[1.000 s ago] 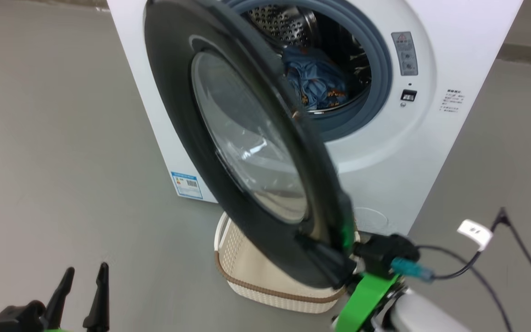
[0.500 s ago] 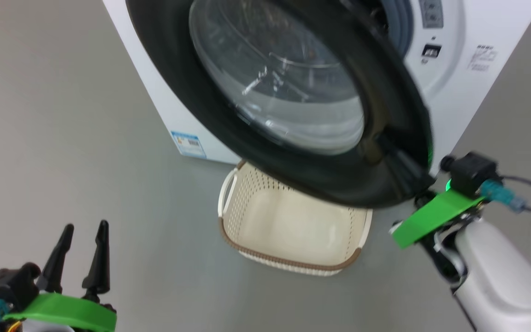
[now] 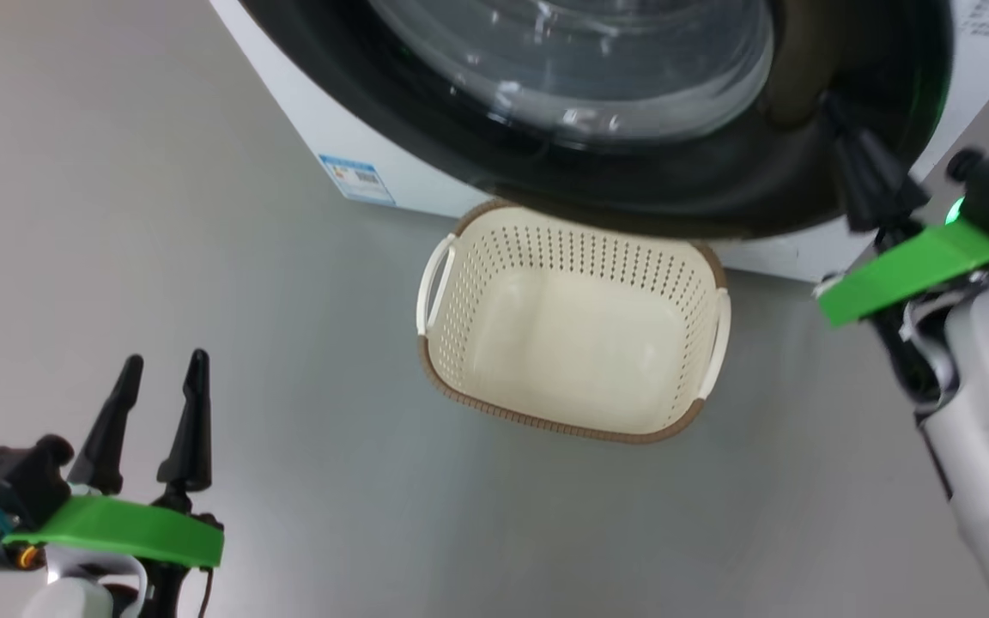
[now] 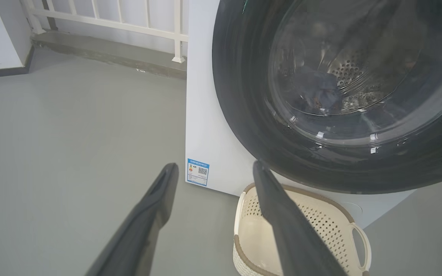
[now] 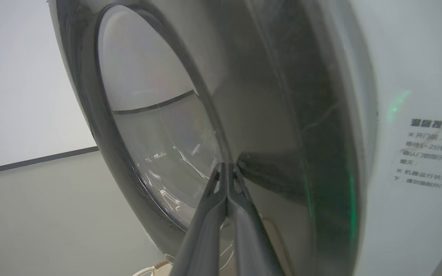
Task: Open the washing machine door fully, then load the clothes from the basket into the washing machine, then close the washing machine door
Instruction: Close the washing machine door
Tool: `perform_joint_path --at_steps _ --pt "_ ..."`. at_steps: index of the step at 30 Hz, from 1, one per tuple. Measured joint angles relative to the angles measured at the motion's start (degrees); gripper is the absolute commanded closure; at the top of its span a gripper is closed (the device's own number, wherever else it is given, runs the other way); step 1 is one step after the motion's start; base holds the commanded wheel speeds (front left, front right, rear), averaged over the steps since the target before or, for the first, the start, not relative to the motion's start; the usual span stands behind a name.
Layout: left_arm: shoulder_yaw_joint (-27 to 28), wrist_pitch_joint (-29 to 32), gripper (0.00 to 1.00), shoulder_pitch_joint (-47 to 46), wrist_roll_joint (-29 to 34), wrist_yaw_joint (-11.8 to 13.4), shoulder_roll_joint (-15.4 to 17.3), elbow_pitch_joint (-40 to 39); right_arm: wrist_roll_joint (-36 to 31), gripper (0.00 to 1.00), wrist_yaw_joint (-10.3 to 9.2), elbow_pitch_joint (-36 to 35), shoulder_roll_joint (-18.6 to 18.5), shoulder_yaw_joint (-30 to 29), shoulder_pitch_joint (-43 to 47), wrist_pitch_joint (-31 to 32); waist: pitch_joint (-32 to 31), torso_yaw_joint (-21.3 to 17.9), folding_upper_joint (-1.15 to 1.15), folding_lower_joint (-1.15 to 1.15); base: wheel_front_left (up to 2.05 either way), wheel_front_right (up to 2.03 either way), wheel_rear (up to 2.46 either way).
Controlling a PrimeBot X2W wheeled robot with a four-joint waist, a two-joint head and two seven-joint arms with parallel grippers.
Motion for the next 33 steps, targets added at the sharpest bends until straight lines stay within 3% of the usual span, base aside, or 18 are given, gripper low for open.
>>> perform_joint_path --at_steps 13,25,26,27,28,29,33 --pt "-0.2 0.0 0.0 -2.7 -0.8 0.0 0.0 -0.8 -3.1 1.0 0.49 4.8 -1.5 -2.6 -9.3 -0.4 5.2 0.7 0.0 0.0 0.0 0.0 0.0" --pt "-0.5 0.0 0.0 -2.9 -0.9 0.0 0.1 -0.4 -3.5 1.0 0.48 7.0 -1.0 -3.0 -9.8 -0.4 3.7 0.3 0.0 0.0 0.0 0.0 0.0" --pt "-0.5 0.0 0.0 -2.9 -0.9 0.0 0.1 -0.3 -3.5 0.91 0.48 7.0 -0.9 -3.1 -9.8 -0.4 3.5 0.3 0.0 0.0 0.0 0.0 0.0" --pt "-0.5 0.0 0.0 -2.9 -0.9 0.0 0.1 -0.2 -3.5 0.62 0.48 7.0 -0.8 -3.1 -9.8 -0.4 3.4 0.2 0.0 0.0 0.0 0.0 0.0" --pt "-0.5 0.0 0.0 -2.9 -0.9 0.0 0.1 -0.2 -3.5 0.47 0.44 7.0 -0.6 -3.2 -9.7 -0.4 3.1 0.1 0.0 0.0 0.0 0.0 0.0" --pt "-0.5 0.0 0.0 -2.9 -0.9 0.0 0.1 -0.1 -3.5 0.0 0.43 7.0 -0.5 -3.2 -9.6 -0.4 2.9 -0.1 0.0 0.0 0.0 0.0 0.0" --pt "-0.5 0.0 0.0 -2.9 -0.9 0.0 0.3 0.0 -3.5 0.0 0.42 6.7 0.4 -3.0 -7.8 -0.4 1.5 -0.8 0.0 0.0 0.0 0.0 0.0"
